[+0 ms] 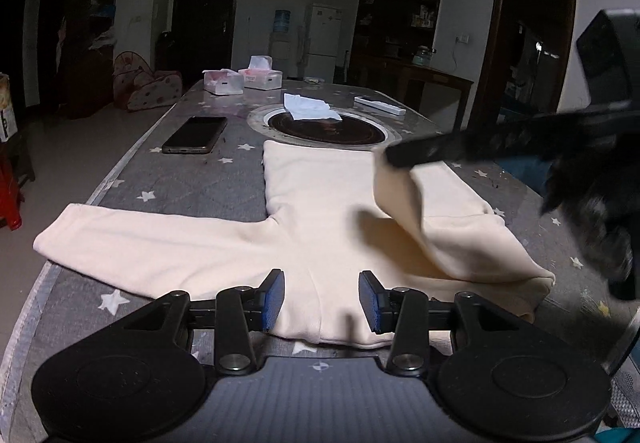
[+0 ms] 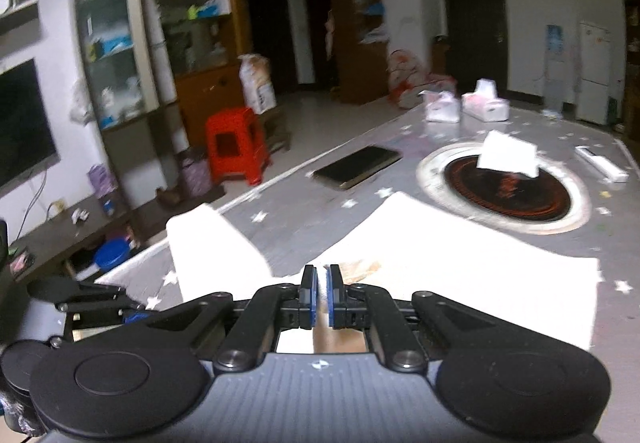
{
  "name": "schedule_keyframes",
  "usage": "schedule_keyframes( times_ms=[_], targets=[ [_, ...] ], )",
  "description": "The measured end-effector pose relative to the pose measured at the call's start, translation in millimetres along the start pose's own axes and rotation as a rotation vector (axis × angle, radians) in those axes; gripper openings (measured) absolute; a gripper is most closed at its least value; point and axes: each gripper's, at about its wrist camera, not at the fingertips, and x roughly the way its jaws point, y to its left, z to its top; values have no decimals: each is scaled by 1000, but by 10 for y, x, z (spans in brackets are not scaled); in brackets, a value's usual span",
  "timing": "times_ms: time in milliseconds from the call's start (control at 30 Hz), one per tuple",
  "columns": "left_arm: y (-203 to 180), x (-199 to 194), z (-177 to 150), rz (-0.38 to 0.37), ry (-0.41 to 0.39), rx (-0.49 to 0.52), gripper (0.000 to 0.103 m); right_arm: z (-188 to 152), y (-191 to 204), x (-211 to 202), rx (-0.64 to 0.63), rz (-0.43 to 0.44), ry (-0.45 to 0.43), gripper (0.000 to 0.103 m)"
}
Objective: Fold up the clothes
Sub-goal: 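Lift the sleeve with the right gripper and fold it across the body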
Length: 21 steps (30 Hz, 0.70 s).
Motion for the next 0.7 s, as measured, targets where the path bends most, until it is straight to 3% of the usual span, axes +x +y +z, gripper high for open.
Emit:
schedule_keyframes(
  times_ms=[200, 433, 700],
  targets=[
    [-1, 13, 14, 0, 1, 6, 44, -82, -26, -63, 7, 14, 20, 19],
    [-81, 109, 99, -31, -6, 31, 44, -436, -379, -442, 40, -104, 74, 19],
    [-383, 283, 150, -123, 13, 86, 44, -956, -731, -712, 134, -203, 156, 19]
  ],
)
